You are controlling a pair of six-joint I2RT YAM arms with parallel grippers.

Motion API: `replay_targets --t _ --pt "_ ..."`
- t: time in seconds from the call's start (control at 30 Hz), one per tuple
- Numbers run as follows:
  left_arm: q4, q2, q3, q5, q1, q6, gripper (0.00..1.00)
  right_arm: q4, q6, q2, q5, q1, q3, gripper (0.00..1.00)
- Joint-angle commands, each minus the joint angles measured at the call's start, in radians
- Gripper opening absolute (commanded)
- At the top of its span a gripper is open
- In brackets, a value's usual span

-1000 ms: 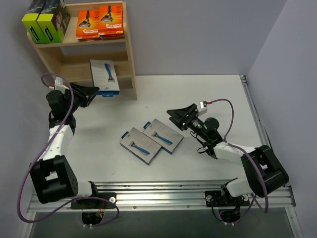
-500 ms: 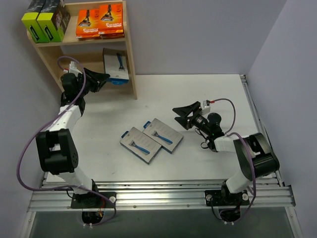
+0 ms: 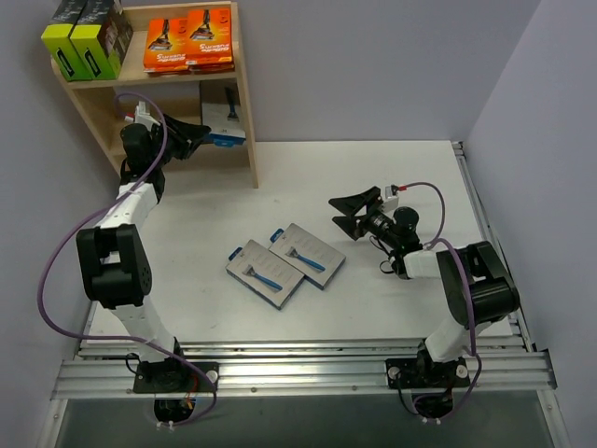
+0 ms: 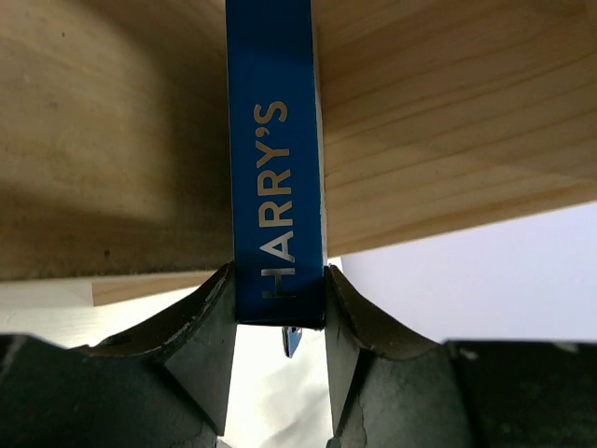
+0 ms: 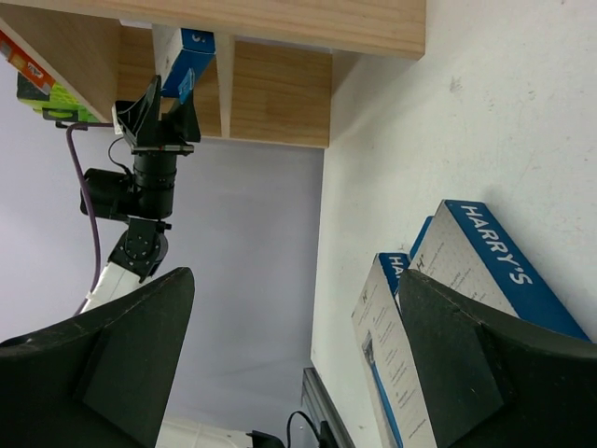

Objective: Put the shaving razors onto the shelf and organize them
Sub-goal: Place the shaving razor onto shelf

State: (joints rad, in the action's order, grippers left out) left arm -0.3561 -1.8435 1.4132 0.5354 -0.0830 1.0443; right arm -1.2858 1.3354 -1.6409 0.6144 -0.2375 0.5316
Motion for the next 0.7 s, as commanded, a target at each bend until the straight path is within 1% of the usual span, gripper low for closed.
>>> replay_targets --t 0.0,0.17,0.33,0.43,0.5,0.63,0.67 --pt "-0.06 -0.037 0.072 0.008 0.017 -0.027 0.02 -0.198 -0.001 -0.019 0.033 0.012 0.039 0.86" --pt "-0.061 -0.066 0.096 0.015 0.025 -0.026 0.02 -0.217 0.005 -0.046 0.036 0.018 0.042 0.86" --pt "-0.067 -0.065 0.079 0.021 0.025 -0.033 0.03 -0.227 0.008 -0.059 0.039 0.021 0.044 0.86" --pt "-0.064 -0.06 0.067 0.025 0.026 -0.05 0.25 -0.231 0.01 -0.063 0.041 0.021 0.044 0.86" --pt "-0.034 -0.054 0.066 0.015 0.026 -0.075 0.44 -0.233 0.011 -0.063 0.042 0.023 0.039 0.86" --pt "0.049 -0.036 0.079 -0.02 0.029 -0.147 0.56 -0.234 0.008 -0.062 0.044 0.024 0.034 0.86" --pt "0.069 -0.033 0.085 -0.028 0.029 -0.162 0.57 -0.236 0.007 -0.062 0.045 0.026 0.033 0.86"
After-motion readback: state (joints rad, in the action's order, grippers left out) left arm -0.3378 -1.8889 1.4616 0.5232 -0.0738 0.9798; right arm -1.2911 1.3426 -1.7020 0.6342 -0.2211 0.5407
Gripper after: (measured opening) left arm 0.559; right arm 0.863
